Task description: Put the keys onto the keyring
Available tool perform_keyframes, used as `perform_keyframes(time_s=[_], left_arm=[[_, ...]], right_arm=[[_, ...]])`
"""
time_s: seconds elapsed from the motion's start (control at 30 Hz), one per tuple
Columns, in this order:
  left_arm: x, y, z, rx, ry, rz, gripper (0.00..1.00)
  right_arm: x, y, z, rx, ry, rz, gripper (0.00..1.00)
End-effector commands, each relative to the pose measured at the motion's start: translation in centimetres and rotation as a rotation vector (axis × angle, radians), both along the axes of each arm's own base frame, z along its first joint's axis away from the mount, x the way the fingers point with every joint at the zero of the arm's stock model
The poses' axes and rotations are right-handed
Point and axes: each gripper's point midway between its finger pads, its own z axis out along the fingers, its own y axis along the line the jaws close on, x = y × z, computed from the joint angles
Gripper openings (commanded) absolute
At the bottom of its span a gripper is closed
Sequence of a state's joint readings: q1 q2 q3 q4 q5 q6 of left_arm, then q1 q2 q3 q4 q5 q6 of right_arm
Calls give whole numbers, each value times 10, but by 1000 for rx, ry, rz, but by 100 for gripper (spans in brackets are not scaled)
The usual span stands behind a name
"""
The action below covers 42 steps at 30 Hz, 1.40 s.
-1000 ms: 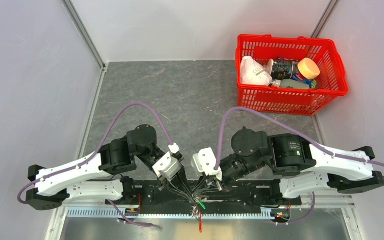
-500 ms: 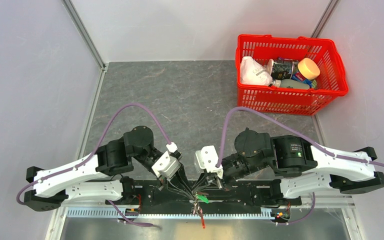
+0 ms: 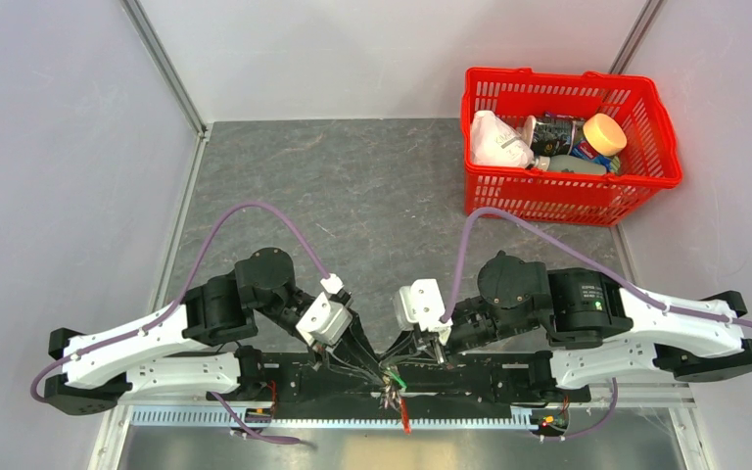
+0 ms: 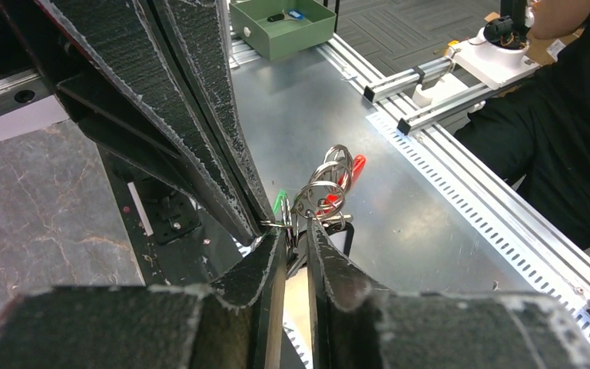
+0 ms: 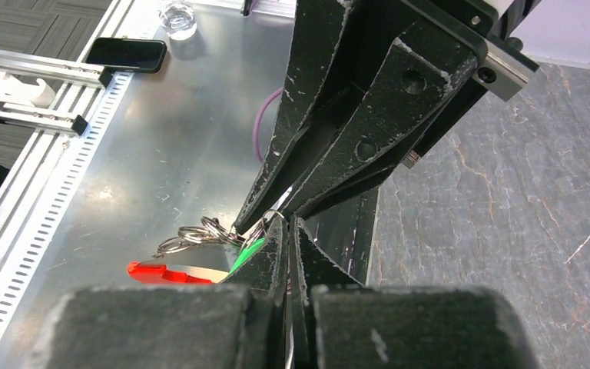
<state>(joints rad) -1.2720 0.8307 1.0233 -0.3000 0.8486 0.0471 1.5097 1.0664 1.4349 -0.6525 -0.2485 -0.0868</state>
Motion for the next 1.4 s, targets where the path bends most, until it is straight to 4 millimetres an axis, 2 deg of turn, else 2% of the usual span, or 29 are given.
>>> perform_keyframes(time_s=[0.0, 0.57, 0.9, 1.37], left_arm=[[9, -9, 20, -74, -5, 66, 23], [37, -15, 31, -114, -15, 248, 28], [35, -6, 43, -154, 4, 261, 30], [33, -5, 43, -151, 12, 256, 30]], right_arm=[[12, 9, 30, 136, -18, -59, 0], [8, -5, 39, 189, -16, -44, 0], [10, -9, 40, 200, -20, -57, 0], [17, -14, 44, 218, -24, -99, 0]])
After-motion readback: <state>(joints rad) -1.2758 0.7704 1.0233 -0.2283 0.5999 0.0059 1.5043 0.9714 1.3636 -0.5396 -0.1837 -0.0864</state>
